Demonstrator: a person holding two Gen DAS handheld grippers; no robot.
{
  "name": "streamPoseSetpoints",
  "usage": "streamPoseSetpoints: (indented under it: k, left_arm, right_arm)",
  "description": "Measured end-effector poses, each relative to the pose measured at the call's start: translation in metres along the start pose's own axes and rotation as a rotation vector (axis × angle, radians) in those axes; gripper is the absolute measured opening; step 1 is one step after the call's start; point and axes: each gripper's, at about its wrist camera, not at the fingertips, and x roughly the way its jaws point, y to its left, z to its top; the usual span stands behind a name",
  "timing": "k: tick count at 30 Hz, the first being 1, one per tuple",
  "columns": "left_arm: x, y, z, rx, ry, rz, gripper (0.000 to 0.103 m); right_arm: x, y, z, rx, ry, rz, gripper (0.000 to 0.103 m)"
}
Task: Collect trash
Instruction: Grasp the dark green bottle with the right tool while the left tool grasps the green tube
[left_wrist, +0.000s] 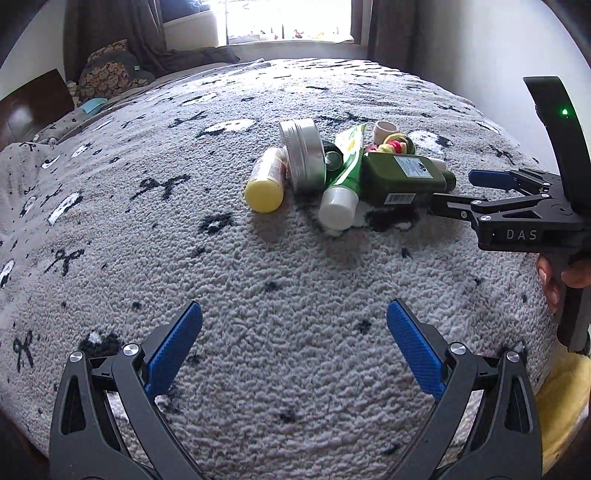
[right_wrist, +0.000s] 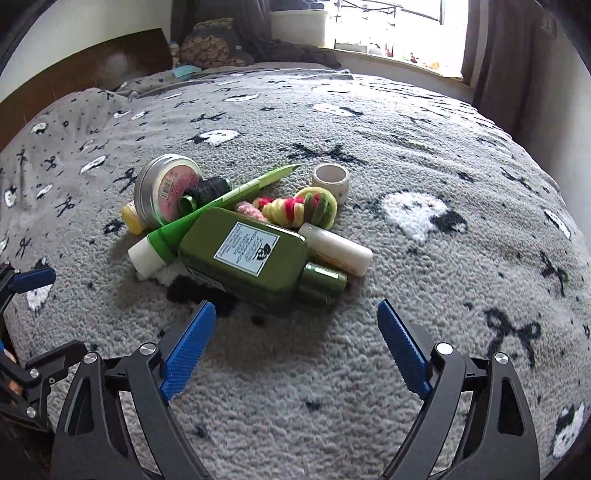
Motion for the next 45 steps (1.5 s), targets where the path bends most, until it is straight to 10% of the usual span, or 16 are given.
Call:
streamPoseSetpoints:
  k: [21,23,31,45]
  left_arm:
    - [0.037,0.016,0.026,-0.033,0.027,-0.010,0.095]
    - [0.039,0.017,0.027,-0.034,0.031,-0.010,0.095]
    - [0.045,-0.001,0.041,-0.006,0.008,-0.041,0.094]
    - [0.085,-0.027,0.074,0.007,0.021,-0.102,0.039]
  right_arm:
    - [0.064,0.024,0.049,-0.113,0.098,0.107,0.083]
    - [0.064,0.025,0.050,-0.120,0.093,0.117,0.067]
    - [0.044,0.006,0.033,-0.083,0.077,0.112,0.061]
    - [0.000,-0.037,-0.020,0.026,0.047,0.099,0.061]
